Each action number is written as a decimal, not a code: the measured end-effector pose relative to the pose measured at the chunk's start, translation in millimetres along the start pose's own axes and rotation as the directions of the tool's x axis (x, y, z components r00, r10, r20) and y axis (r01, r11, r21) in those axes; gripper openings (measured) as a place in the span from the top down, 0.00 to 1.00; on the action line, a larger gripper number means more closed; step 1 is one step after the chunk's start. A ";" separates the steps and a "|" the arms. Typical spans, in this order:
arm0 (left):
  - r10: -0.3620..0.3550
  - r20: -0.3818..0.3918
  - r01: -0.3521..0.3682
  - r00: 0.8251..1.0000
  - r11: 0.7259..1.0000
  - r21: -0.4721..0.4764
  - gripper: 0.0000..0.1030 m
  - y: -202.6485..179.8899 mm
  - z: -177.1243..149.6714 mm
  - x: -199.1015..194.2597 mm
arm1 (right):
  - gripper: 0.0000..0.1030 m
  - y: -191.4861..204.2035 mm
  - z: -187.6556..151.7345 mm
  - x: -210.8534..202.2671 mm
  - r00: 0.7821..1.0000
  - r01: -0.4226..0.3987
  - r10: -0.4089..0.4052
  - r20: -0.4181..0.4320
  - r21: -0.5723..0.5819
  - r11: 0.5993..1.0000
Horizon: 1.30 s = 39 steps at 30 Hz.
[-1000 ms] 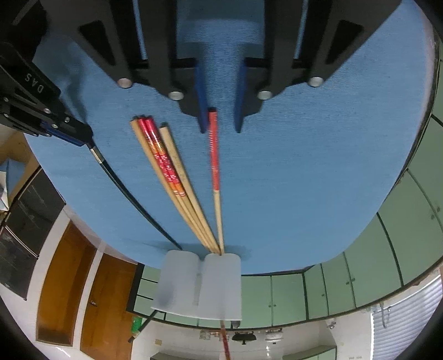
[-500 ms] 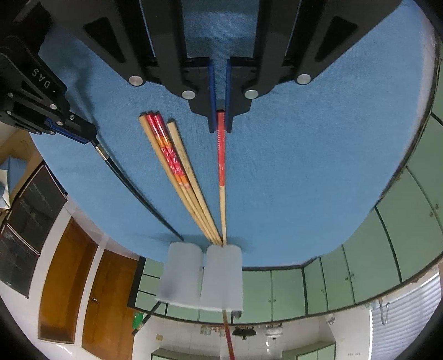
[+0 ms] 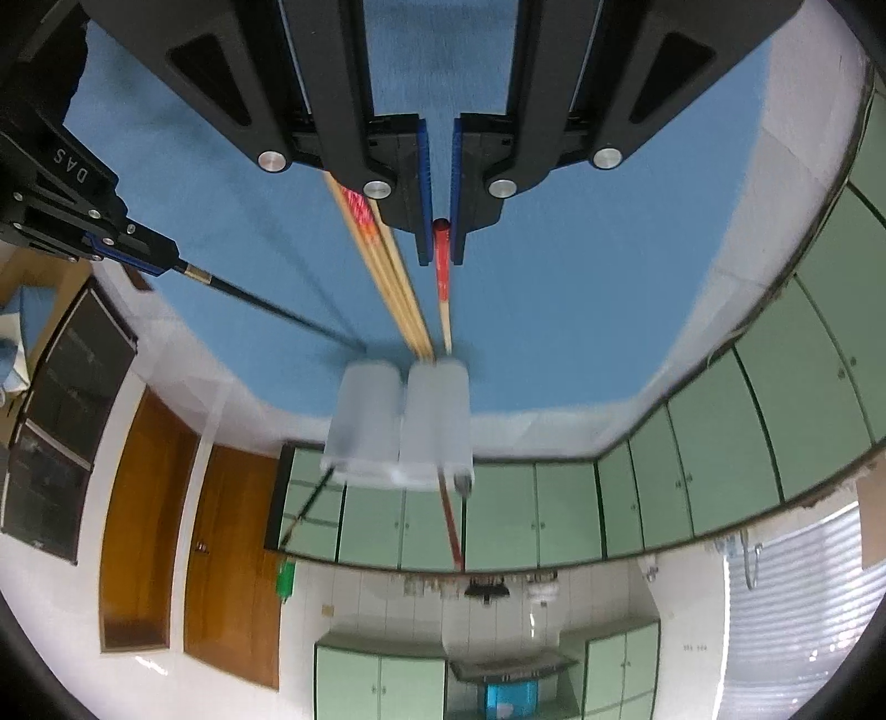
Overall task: Organize utensils
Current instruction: 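Lift both held chopsticks up over the white holder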
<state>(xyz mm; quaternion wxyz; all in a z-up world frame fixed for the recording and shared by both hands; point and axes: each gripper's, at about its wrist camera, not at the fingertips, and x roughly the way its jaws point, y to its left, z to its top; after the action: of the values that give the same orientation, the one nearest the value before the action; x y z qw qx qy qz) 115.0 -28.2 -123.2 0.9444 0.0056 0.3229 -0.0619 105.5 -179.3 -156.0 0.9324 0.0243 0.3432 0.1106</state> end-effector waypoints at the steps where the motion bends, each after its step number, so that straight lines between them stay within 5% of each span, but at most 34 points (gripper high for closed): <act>1: -0.003 0.020 0.003 1.000 1.000 0.000 0.94 0.5 6.5 -5.1 | 0.94 0.3 6.1 -4.8 1.000 -0.003 0.003 0.014 -0.003 1.000; 11: -0.051 0.160 0.047 0.986 0.998 0.028 0.94 1.0 57.6 -41.0 | 0.94 3.3 67.4 -37.0 0.991 -0.051 0.054 0.123 -0.033 0.998; 27: -0.151 0.244 0.142 0.958 0.988 0.054 0.95 0.6 116.0 -51.4 | 0.94 6.5 161.7 -55.5 0.974 -0.123 0.134 0.182 -0.068 0.990; 39: -0.151 0.428 0.133 0.891 0.989 0.071 0.95 -8.2 228.3 -40.2 | 0.94 0.5 271.5 -44.6 0.938 -0.042 0.073 0.338 -0.099 0.994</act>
<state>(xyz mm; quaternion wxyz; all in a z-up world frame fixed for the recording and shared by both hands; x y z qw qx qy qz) 221.5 -43.4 82.2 0.9851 -0.0130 0.1036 -0.1367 247.7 -180.4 79.7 0.9742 0.0109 0.1703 0.1475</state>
